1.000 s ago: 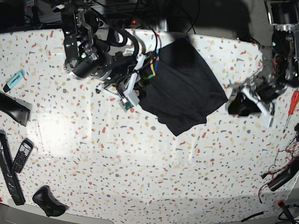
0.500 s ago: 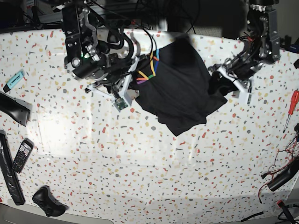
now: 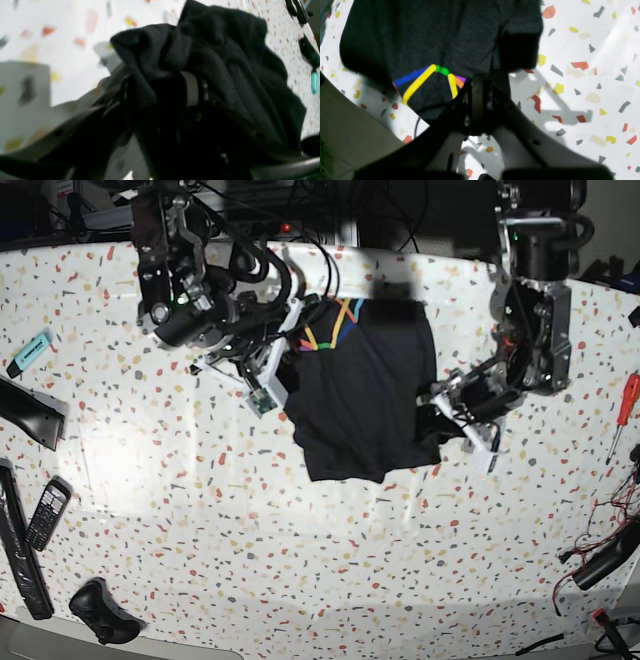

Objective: Fold the T-shirt properly

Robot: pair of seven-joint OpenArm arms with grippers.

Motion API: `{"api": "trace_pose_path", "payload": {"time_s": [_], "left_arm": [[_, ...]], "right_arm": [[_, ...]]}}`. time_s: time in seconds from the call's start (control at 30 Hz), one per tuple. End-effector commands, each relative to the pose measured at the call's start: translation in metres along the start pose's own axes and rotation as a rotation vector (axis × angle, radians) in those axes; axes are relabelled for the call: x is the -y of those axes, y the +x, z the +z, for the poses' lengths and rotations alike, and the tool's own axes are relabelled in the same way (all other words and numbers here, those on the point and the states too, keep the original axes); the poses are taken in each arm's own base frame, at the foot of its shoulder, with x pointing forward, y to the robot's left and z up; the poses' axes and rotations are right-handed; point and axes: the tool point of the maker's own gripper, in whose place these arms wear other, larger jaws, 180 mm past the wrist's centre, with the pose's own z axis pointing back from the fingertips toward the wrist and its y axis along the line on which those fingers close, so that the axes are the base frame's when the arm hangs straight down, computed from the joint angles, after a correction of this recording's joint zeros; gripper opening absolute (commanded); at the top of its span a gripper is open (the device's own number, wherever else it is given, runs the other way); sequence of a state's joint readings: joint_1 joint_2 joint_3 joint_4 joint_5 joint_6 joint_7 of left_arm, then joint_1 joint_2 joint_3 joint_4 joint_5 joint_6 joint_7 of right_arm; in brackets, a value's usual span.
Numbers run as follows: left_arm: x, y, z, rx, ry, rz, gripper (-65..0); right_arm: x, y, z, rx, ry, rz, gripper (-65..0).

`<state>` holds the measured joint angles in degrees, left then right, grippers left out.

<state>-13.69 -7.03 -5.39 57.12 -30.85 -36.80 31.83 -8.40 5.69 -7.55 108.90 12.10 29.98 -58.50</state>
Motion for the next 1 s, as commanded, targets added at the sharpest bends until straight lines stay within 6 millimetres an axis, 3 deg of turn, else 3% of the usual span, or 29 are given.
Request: {"api": "trace_pose_path", "payload": {"time_s": [0.0, 0.1, 0.23, 0.37, 0.57, 0.77, 0.97], "left_arm": [[0.005, 0.011, -0.004, 0.009, -0.014, -0.027, -40.5], [0.015, 0.016, -0.012, 0.001, -0.039, -0.063, -40.5], [0.009, 0.030, -0.007, 0.011, -0.030, -0.081, -40.5], [-0.001, 0.042, 0.016, 0.025, -0.011, -0.122, -40.5], [-0.022, 0.046, 0.063, 0.052, 0.114, -0.169, -44.1], [-0.032, 0.027, 0.127, 0.143, 0.210, -0.125, -47.6], [-0.028, -0.011, 0.196, 0.121, 0.334, -0.147, -47.6]], "right_arm": [[0.001, 0.016, 0.004, 0.055, -0.001, 0.007, -65.0], [0.001, 0.018, 0.004, 0.067, -0.002, 0.007, -65.0], [0.001, 0.023, 0.005, 0.098, -0.002, 0.006, -65.0], [0.002, 0.031, 0.010, 0.129, -0.013, 0.011, -65.0], [0.023, 0.052, 0.042, 0.253, -0.023, -0.082, -65.0], [0.055, 0.020, 0.072, 0.262, -0.084, -0.197, -65.0], [0.056, -0.020, 0.119, 0.262, -0.151, -0.285, -65.0]]}}
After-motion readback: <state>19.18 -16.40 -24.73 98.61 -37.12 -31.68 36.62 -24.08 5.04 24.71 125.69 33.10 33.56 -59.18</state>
